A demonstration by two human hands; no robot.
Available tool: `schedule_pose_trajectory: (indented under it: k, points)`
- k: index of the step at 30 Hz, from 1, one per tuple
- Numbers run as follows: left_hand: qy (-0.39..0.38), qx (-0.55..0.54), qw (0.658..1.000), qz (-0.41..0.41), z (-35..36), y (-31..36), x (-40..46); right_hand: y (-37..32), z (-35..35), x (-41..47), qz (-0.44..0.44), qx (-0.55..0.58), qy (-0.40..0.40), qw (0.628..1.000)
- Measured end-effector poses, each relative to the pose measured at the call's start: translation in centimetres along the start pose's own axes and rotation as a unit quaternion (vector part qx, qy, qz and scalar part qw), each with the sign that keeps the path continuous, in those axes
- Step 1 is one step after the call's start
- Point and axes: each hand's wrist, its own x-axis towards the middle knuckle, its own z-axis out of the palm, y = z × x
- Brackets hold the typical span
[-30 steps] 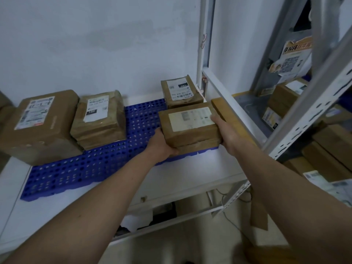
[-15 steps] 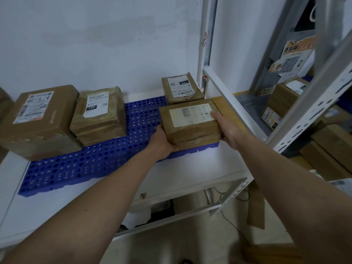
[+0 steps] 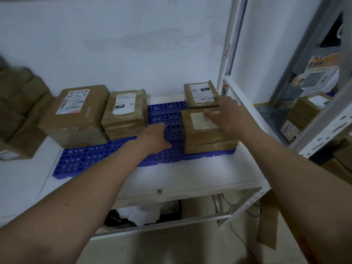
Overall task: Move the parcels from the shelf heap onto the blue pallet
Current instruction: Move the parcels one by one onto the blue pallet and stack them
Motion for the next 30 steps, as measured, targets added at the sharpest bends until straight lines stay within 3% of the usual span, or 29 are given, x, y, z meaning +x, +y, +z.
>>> schedule_pose_trajectory:
  k: [5,10,19,30]
  points:
    - [0.057,0.095,0.993,-0.035,-4.7,-4.2,-4.7,-9.2,2.7,-0.2,-0.152,-0.163,-0.134,0.966]
    - [0.102,0.107,0.982,-0.120,-6.8,-11.7,-12.2,-17.0,6.3,-2.0,-0.215,-0.171,-0.204,0.940]
    - [0.135,0.065,0.948,-0.282,-9.4,-26.2,-28.9,-34.3,12.8,-12.0,-0.362,-0.173,-0.210,0.892]
    - [0.161,0.048,0.921,-0.352,-8.1,-38.4,-48.2,-49.7,23.6,-25.7,-0.396,-0.139,-0.260,0.870]
